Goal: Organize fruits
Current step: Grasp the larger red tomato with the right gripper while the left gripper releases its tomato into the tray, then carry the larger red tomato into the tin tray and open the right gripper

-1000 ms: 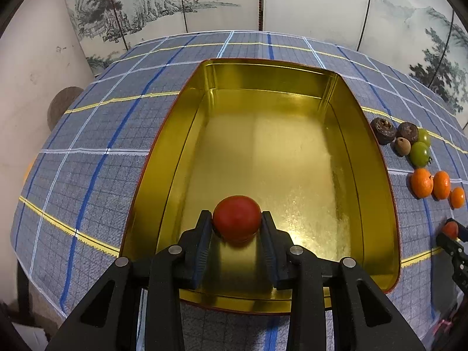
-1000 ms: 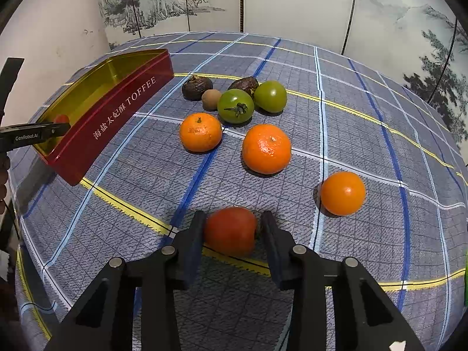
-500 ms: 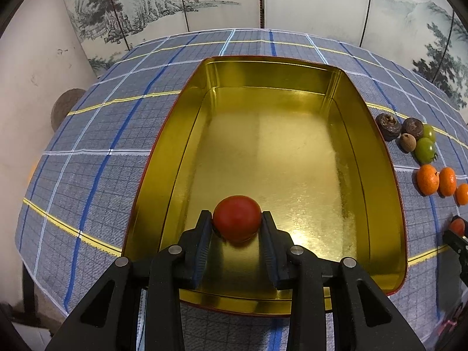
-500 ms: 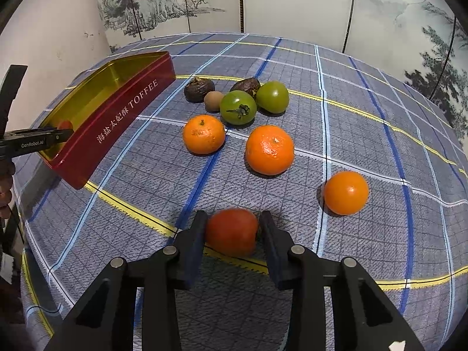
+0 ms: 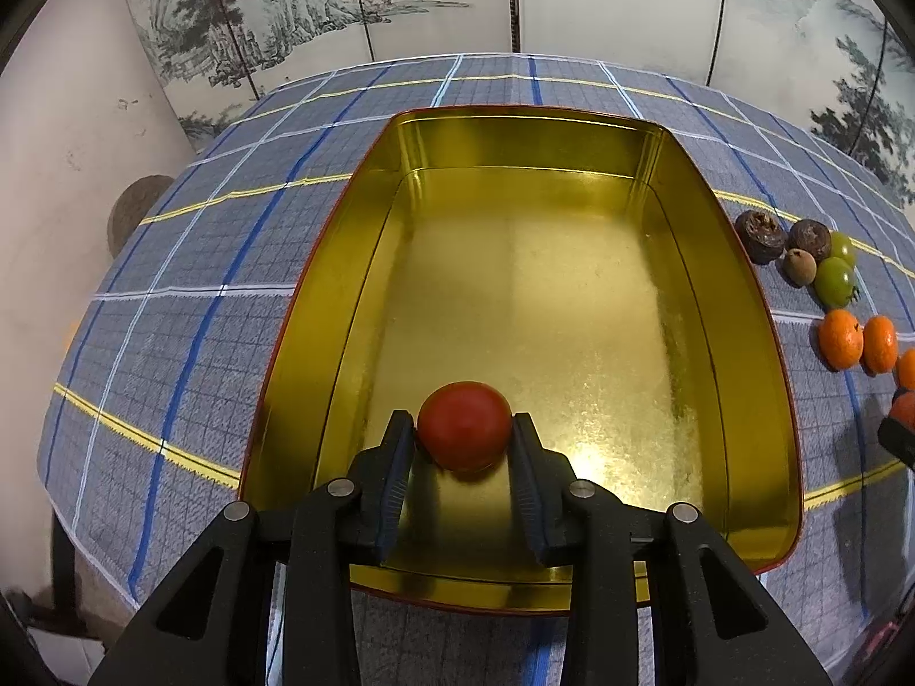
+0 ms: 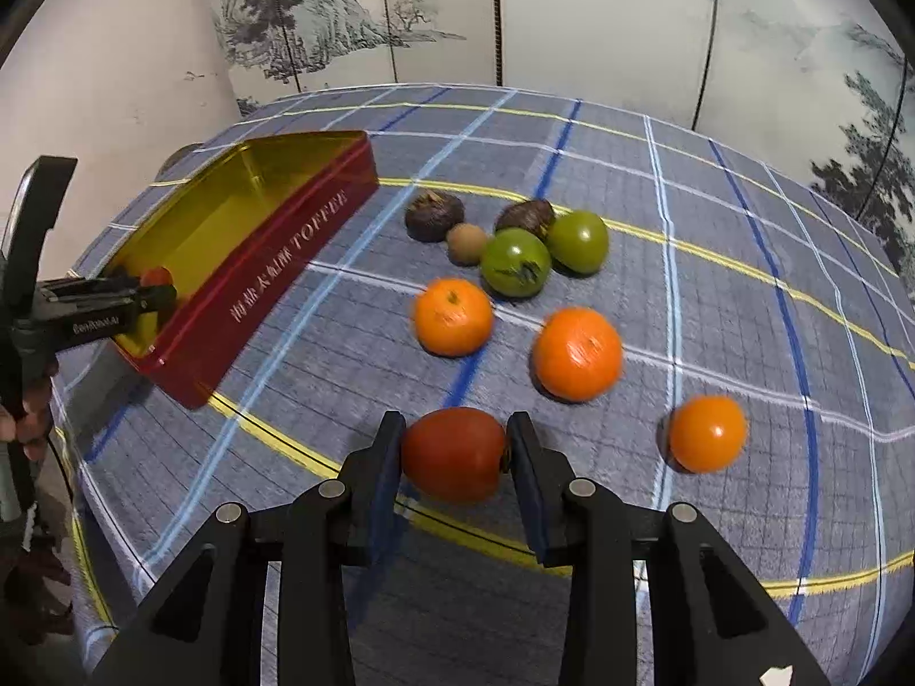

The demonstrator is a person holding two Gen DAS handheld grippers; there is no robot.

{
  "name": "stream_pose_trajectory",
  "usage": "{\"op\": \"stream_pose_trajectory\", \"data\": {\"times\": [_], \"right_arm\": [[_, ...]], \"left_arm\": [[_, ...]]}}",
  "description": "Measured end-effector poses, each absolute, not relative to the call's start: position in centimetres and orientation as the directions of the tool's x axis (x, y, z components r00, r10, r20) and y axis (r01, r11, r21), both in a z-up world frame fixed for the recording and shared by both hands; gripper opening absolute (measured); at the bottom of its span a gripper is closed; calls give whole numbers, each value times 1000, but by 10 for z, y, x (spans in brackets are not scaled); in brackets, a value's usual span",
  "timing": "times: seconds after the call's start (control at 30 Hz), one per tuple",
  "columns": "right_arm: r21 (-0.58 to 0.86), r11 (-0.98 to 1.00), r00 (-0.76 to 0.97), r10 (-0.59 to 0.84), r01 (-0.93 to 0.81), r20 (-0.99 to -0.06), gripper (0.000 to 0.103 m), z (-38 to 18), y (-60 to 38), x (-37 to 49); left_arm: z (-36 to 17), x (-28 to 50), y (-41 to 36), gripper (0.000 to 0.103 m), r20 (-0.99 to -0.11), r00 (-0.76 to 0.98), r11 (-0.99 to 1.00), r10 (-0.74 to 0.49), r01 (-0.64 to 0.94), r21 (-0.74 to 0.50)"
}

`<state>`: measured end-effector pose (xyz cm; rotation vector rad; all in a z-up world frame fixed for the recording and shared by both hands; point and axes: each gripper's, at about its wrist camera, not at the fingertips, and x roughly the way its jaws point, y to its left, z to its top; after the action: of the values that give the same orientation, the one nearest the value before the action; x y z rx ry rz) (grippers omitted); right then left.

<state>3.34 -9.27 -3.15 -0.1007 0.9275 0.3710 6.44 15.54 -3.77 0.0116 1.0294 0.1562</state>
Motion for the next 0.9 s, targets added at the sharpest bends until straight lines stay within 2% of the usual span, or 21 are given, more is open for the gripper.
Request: {"op": "stream_pose_trajectory", "data": {"times": [0.2,0.3,0.4,0.53,0.7,0.9], "right_arm": [[74,920,545,292,-386,-786,34,-24,-79,38],[76,914,548,303,-397,-780,34,-21,-74,39],[75,911,553,310,-406,-773,34,-16,-69,42],[74,907,557,318,-415,-768,34,-12,-64,46],[98,897,552,348,-431,-758,34,-7,-55,53],[112,875,540,387,-472,-748,34,-3,-34,58]], "left_arm": [[-38,62,154,39,-854,503,989,130,-123,78],[-37,62,153,42,-857,501,990,120,-121,68],[-36,63,154,51,-858,501,990,115,-132,56],[-31,61,157,53,-847,519,989,115,-140,48],[-16,51,161,55,-810,574,988,123,-148,44],[6,32,169,62,-745,644,979,176,-192,65]]}}
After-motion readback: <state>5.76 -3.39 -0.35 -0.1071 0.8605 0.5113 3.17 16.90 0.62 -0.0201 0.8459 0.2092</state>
